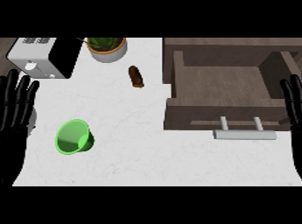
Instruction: Pick up the cup, place it into the drawer and close the drawer
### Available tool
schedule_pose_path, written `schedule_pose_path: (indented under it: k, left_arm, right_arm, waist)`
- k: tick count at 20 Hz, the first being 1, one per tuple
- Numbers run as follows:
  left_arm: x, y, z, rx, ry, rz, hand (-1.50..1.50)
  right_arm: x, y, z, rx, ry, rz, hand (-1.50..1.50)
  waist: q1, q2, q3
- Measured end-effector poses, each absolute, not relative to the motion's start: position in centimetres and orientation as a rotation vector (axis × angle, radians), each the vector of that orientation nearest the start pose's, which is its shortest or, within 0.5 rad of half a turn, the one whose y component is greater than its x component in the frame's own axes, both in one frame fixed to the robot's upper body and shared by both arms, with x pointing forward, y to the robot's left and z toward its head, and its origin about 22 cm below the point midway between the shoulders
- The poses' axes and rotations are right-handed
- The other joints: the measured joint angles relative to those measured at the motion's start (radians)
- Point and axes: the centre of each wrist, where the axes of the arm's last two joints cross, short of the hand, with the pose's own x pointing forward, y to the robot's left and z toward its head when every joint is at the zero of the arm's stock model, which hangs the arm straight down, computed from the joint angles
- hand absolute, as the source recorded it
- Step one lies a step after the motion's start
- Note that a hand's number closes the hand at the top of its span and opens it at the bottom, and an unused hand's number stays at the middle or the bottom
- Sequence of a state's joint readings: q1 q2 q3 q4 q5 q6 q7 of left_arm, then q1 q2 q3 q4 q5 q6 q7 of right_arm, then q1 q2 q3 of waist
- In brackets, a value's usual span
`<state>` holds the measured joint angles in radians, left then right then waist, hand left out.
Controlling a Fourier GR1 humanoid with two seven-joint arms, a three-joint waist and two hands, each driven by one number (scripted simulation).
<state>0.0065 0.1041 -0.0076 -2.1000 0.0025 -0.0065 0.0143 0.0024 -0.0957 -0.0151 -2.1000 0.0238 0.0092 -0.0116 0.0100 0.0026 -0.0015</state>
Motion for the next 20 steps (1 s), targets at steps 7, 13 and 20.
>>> schedule_pose_path:
  k: [7, 13, 20]
  left_arm:
    - [20.9, 25.5, 12.0, -0.326, -2.066, -0.286, -1.5]
    - [21.3, 27.5, 10.6, -0.593, -1.937, -0.282, -1.5]
    - [21.7, 28.7, 10.5, -0.674, -1.889, -0.288, -1.5]
  right_arm:
    - [20.6, -23.8, 12.2, -0.002, -2.074, 0.133, -1.5]
    - [21.4, -23.4, 12.4, 0.107, -2.013, 0.126, -1.5]
    - [22.1, -22.8, 12.9, 0.131, -2.005, 0.121, -1.5]
  waist:
    - [-0.006, -0.002, 0.0]
    - [-0.007, -0.002, 0.001]
    - [-0.008, -0.003, 0.001]
